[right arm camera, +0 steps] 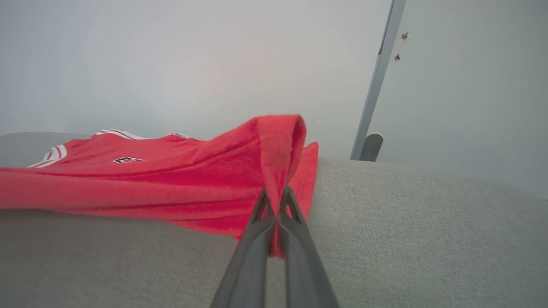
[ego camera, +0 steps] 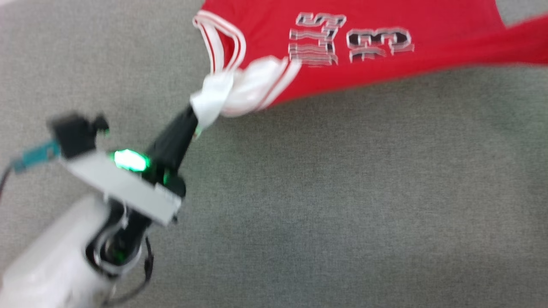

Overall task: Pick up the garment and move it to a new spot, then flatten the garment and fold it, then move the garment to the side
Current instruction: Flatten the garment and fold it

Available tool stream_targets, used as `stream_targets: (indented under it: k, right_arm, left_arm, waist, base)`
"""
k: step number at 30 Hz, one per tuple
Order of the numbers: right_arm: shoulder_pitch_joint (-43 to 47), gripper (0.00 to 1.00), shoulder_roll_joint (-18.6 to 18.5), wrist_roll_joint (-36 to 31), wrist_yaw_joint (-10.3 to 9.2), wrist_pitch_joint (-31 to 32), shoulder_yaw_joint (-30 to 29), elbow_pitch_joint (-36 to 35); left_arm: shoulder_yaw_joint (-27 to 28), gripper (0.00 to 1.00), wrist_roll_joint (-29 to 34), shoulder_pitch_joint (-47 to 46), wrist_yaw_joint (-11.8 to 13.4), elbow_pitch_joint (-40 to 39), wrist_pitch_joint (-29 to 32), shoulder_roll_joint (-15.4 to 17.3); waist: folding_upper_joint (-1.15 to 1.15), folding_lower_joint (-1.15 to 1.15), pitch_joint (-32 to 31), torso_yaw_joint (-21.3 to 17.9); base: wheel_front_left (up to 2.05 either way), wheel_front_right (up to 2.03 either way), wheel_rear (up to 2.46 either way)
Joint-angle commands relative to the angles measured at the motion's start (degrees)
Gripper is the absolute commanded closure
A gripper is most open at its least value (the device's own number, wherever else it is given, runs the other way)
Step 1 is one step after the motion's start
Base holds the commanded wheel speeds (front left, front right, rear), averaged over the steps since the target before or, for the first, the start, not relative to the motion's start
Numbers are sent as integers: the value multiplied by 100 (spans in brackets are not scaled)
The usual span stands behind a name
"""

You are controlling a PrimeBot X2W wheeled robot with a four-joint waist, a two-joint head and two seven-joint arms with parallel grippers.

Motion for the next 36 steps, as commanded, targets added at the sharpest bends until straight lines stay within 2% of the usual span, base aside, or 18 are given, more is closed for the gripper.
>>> stream_targets:
  k: [1, 6, 10, 14, 21, 27, 36]
  right_arm:
    - [310, 100, -40, 15, -13, 49, -166, -207]
    - [1557, 100, 52, -72, -13, 372, -772, -1089]
    - [2495, 100, 293, -216, -13, 695, -1288, -1816]
    - [3351, 100, 643, -373, -13, 950, -1885, -2469]
    - [4388, 100, 1174, -509, -13, 1337, -2608, -3379]
    - [4441, 100, 1363, -490, -13, 1443, -2785, -3599]
    - [3679, 100, 1254, -394, -13, 1502, -2386, -3132]
  left_arm:
    - [148, 100, 69, 319, 8, -110, -12, 8]
    - [637, 100, 427, 1401, 9, -542, -14, -39]
    - [856, 100, 709, 2121, 8, -861, -12, -102]
    - [935, 100, 856, 2639, 8, -1116, -11, -216]
    - [1104, 100, 1060, 3360, 8, -1568, -12, -101]
    - [1140, 100, 1199, 3410, 79, -1775, 50, 23]
    - [1062, 100, 1000, 2143, 8, -1181, 589, -204]
  waist:
    - [0, 0, -147, -28]
    - [0, 0, -302, -42]
    - [0, 0, -402, -61]
    - [0, 0, -464, -42]
    - [0, 0, -462, -100]
    - [0, 0, -382, -172]
    - [0, 0, -134, -240]
  base:
    - [0, 0, 0]
    - [0, 0, 0]
    - [0, 0, 0]
    - [0, 0, 0]
    - [0, 0, 0]
    - [0, 0, 0]
    - [0, 0, 0]
